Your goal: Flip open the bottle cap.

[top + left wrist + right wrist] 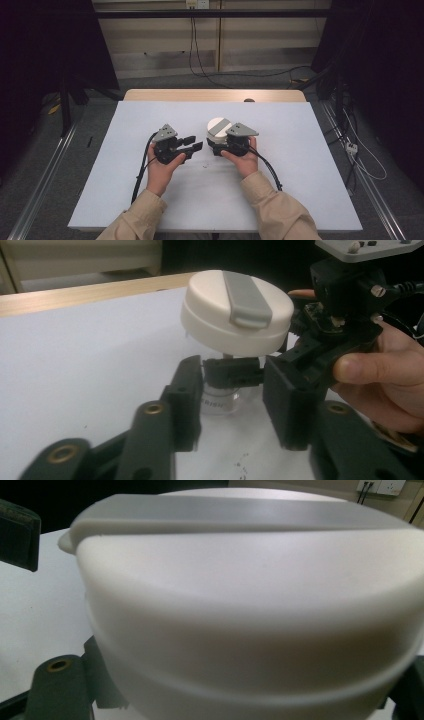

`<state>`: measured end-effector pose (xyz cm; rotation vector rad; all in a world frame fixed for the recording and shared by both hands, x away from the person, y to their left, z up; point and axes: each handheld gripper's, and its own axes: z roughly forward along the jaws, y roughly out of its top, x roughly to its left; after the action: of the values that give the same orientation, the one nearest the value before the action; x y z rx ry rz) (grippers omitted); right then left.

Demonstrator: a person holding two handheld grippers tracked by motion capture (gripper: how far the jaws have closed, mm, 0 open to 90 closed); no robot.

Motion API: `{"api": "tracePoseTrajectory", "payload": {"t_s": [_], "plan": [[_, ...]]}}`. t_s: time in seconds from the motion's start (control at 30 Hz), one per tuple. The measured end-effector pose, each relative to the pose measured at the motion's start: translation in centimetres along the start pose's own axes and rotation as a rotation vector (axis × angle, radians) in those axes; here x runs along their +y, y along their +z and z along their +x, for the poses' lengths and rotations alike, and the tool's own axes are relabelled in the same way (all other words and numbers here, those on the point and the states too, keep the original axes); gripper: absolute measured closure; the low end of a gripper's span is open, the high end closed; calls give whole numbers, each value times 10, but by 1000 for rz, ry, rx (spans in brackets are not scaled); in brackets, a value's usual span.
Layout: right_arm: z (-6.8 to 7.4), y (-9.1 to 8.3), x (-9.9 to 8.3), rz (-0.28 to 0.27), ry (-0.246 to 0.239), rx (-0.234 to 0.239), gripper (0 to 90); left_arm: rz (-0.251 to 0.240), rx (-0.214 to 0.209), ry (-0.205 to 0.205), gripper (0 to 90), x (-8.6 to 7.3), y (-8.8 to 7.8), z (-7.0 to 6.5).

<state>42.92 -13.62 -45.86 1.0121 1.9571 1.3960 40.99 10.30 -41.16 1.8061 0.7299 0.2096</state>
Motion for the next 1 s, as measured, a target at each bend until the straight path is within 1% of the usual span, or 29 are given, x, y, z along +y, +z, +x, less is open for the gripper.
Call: {"api": "tracePoseTrajectory", "payload": {"t_s": [0.1, 0.13, 0.17, 0.2, 0.27, 0.37, 0.5, 0.57, 0.7, 0.73, 0.83, 1.0], "plan": [[0, 0, 0, 0, 0, 0, 184, 15, -1, 15, 690, 3, 4, -1], [0, 0, 0, 0, -1, 0, 185, 15, -15, 17, 711, 5, 6, -1], [0, 0, 0, 0, 0, 0, 185, 20, -19, 25, 727, 6, 8, -2], [0, 0, 0, 0, -1, 0, 185, 31, -13, 38, 735, 8, 9, -4], [0, 0, 0, 0, -1, 0, 185, 40, -10, 46, 761, 11, 12, -6], [0, 0, 0, 0, -1, 0, 185, 61, -3, 45, 787, 14, 15, -8], [0, 0, 0, 0, -1, 0, 185, 76, 13, 34, 824, 16, 18, -8], [0, 0, 0, 0, -1, 0, 185, 81, 12, 25, 845, 17, 19, -7], [0, 0, 0, -1, -2, -1, 185, 97, 17, 25, 896, 18, 23, -8], [1, 0, 0, -1, -3, -2, 185, 100, 18, 22, 900, 18, 24, -8], [1, 0, 0, -1, -3, -3, 185, 109, 33, 30, 900, 17, 27, -8], [1, 0, 0, -1, -3, -2, 184, 96, 27, 21, 900, 18, 27, -8]]}}
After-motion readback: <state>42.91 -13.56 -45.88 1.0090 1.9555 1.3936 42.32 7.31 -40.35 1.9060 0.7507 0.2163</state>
